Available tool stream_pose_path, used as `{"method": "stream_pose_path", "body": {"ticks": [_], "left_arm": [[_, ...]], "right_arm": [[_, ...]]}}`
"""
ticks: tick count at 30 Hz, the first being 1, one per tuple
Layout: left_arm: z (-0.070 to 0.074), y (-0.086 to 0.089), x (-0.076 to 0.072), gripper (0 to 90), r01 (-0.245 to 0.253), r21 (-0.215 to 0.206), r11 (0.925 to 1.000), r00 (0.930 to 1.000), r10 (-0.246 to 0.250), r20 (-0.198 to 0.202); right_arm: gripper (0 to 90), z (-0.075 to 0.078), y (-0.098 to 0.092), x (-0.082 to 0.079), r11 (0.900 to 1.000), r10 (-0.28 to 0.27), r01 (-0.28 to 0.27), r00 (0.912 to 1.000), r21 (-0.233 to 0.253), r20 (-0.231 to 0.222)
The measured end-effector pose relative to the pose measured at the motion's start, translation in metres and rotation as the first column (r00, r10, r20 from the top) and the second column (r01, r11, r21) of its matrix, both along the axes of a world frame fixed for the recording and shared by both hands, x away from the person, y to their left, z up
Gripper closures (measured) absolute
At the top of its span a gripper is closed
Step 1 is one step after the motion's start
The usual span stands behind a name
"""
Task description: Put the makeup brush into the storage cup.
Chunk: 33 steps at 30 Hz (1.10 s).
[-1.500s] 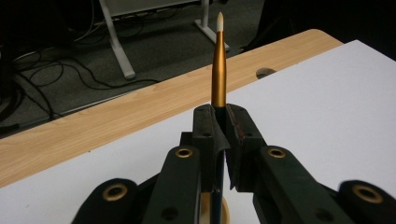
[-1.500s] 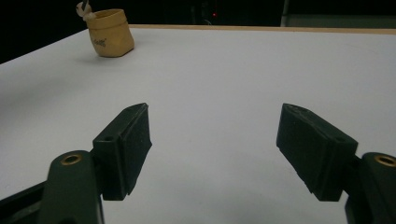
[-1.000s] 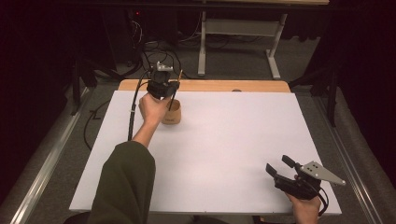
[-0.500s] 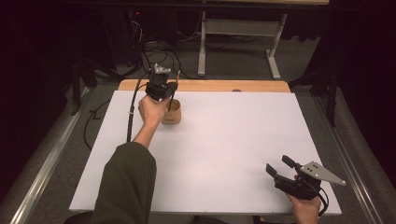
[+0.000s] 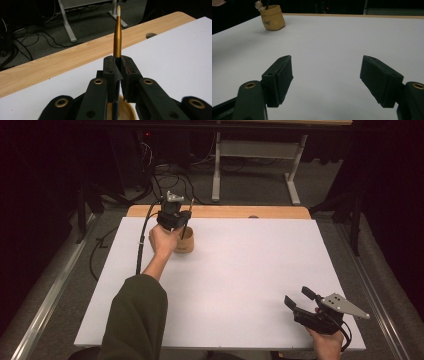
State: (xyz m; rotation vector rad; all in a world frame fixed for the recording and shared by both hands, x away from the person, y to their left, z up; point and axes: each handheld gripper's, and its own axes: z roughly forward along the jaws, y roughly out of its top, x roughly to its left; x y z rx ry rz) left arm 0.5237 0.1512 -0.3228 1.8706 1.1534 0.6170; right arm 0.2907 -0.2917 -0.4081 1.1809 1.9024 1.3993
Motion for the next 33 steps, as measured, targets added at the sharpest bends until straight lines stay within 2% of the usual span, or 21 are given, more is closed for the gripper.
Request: {"method": "stream_pose_path", "body": {"ticks": [33], "left_arm": [[-0.0065,0.0015,-0.0029,82.5,0.026,0.029,0.9992,0.9992,-0.025,-0.031]], "right_arm": [[28.1,0.0006,0.0010,-0.0007,1.000,0.000,0.000,1.0000,0.001,0.000]]}}
